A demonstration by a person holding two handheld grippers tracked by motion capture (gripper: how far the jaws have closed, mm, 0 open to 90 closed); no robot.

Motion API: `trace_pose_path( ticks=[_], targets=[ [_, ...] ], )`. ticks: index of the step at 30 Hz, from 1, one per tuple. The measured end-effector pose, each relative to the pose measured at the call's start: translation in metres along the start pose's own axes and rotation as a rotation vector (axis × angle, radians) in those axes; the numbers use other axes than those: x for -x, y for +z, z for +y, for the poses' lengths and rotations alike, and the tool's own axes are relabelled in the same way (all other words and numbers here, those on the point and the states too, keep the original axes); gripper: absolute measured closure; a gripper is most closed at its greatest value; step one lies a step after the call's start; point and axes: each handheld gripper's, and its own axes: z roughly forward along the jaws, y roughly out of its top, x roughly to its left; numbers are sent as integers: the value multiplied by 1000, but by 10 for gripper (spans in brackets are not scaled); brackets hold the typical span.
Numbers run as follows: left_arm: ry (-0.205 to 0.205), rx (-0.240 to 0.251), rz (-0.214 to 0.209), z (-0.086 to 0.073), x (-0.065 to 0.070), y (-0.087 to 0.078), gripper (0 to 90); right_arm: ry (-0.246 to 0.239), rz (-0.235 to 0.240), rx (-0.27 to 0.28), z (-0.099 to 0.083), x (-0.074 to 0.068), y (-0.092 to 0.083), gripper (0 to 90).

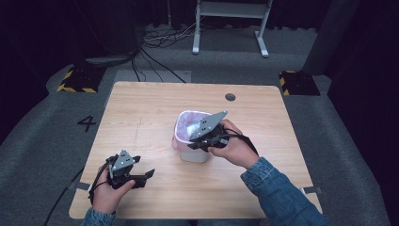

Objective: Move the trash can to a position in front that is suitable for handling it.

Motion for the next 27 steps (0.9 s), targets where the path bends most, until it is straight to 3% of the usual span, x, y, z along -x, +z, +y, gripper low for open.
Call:
trace_pose_path(
  ticks=[12,21,24,27],
  targets=[
    [10,-9,-18,6,3,8,233,-46,78,-6,-20,-35,-27,834],
    [42,-28,-41,13,10,19,232,-83,125,-12,-33,-51,-46,830],
    [53,-32,-54,15,15,22,231,-84,142,-16,-39,-54,-53,812],
    [63,-37,-63,17,18,25,231,-52,131,19,-44,-57,-60,707]
  ],
)
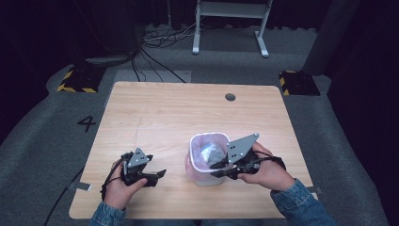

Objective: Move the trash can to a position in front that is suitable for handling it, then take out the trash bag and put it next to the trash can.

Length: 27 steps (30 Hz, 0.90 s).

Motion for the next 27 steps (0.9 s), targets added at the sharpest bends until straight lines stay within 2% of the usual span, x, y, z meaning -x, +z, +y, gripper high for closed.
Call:
trace_pose_path(
  ticks=[1,2,3,4,5,7,8,9,12,13,14,16,17,20,22,23,24,25,26,27],
  targets=[
    [0,2,-5,1,1,1,231,19,-20,26,-2,-4,-2,633],
    [12,0,-7,2,3,1,231,22,-36,33,-2,-6,-3,600],
    [12,0,-7,2,3,1,231,22,-36,33,-2,-6,-3,600],
    [11,1,-11,3,5,2,230,17,-61,51,-4,-10,-5,591],
    [24,-1,-15,4,6,2,230,18,-68,58,-4,-12,-7,581],
    [27,4,-21,6,10,2,228,17,-98,94,-5,-16,-13,539],
    [27,4,-21,6,10,2,227,17,-98,94,-5,-16,-13,539],
    [30,8,-29,7,12,1,227,26,-133,122,-7,-18,-20,491],
    [33,14,-26,8,16,-1,219,50,-209,140,-13,-20,-31,416],
    [33,14,-26,8,16,-1,215,50,-209,140,-13,-20,-31,416],
    [31,19,-24,8,19,-3,208,78,-254,142,-19,-21,-37,389],
    [34,19,-21,9,21,-5,201,90,-267,145,-22,-22,-39,375],
    [23,20,-32,9,24,-6,194,124,-303,154,-30,-26,-45,361],
    [6,38,-70,12,33,-5,194,186,-339,184,-44,-31,-53,345],
    [26,36,-90,14,40,-3,192,220,-366,183,-56,-32,-56,339],
    [57,31,-92,15,48,-1,191,241,-376,173,-62,-31,-55,334],
    [57,31,-92,15,48,-1,190,255,-384,161,-67,-31,-53,329],
    [66,29,-106,16,52,1,189,274,-391,147,-72,-31,-50,323],
    [77,32,-154,18,60,5,188,298,-380,147,-79,-31,-47,319],
    [77,32,-154,18,60,5,185,298,-380,147,-79,-31,-47,319]
  ],
)
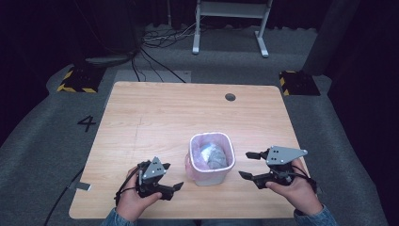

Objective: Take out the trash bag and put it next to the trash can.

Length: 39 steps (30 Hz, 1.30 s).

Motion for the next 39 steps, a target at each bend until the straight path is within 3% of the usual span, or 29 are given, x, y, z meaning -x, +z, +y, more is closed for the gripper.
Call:
trace_pose_path(
  ticks=[1,6,9,14,15,16,18,20,21,22,23,25,28,30,39],
  targets=[
    [10,0,-2,2,5,5,182,34,22,7,-10,1,6,311],
    [15,3,8,2,9,17,188,52,21,-5,-24,4,25,308],
    [20,13,-4,3,13,23,203,77,27,-10,-36,14,45,373],
    [11,40,-17,5,15,29,225,89,5,-9,-44,20,56,417],
    [17,50,-25,5,15,31,240,84,-1,-8,-44,20,58,442],
    [24,52,-53,5,15,32,380,67,8,-2,-45,20,61,503],
    [25,61,-122,6,15,37,381,41,36,-7,-45,19,64,570],
    [72,35,-96,6,15,37,422,20,44,-7,-45,18,64,623],
    [84,32,-94,6,15,36,568,-2,75,-1,-45,16,62,762],
    [81,34,-99,6,14,35,568,-2,75,-1,-45,16,62,762],
    [88,44,-97,6,13,32,660,-18,105,16,-44,13,58,839],
    [90,58,-96,6,13,30,728,-33,124,32,-43,9,54,884],
    [99,70,-100,7,15,24,785,-48,125,41,-41,5,49,900],
    [115,67,-77,8,17,17,850,-60,121,56,-38,0,43,900],
    [149,118,-62,18,29,-7,870,-89,123,101,-27,-14,24,900]
  ],
)
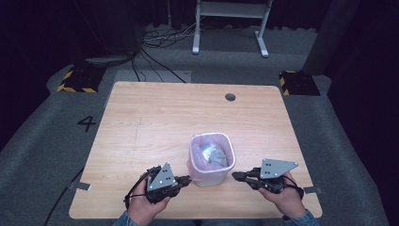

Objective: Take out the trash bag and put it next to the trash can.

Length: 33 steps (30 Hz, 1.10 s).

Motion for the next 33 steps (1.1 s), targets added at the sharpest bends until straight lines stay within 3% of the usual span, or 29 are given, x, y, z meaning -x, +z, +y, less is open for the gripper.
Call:
trace_pose_path(
  ticks=[12,14,15,16,17,18,19,20,22,24,28,30,31,33],
  targets=[
    [8,111,10,18,4,-22,879,-41,-25,73,24,-11,-19,900],
    [11,131,24,23,4,-25,879,-30,-50,32,26,-9,-18,900],
    [13,134,25,24,4,-25,879,-23,-72,8,25,-8,-17,873],
    [15,138,28,25,4,-25,879,-4,-98,-15,22,-6,-13,767],
    [15,138,28,25,4,-25,879,-4,-98,-15,22,-6,-13,767],
    [16,138,31,26,4,-25,879,25,-114,-51,14,-2,-5,620],
    [14,140,34,26,3,-25,879,28,-121,-61,10,1,-1,570],
    [13,143,37,27,2,-25,880,32,-112,-62,5,4,2,515],
    [9,146,48,27,1,-25,880,45,-88,-51,2,7,6,508],
    [2,153,73,26,-2,-26,881,75,-61,-34,-6,16,15,446],
    [-5,155,83,24,-4,-29,880,79,-28,-21,-5,19,20,465],
    [-5,154,82,24,-5,-29,878,63,8,-29,-3,17,23,579],
    [-3,156,85,24,-4,-29,877,43,19,-51,-2,14,24,746],
    [-1,157,84,24,-3,-29,876,41,45,-53,-1,11,24,874]
  ],
)
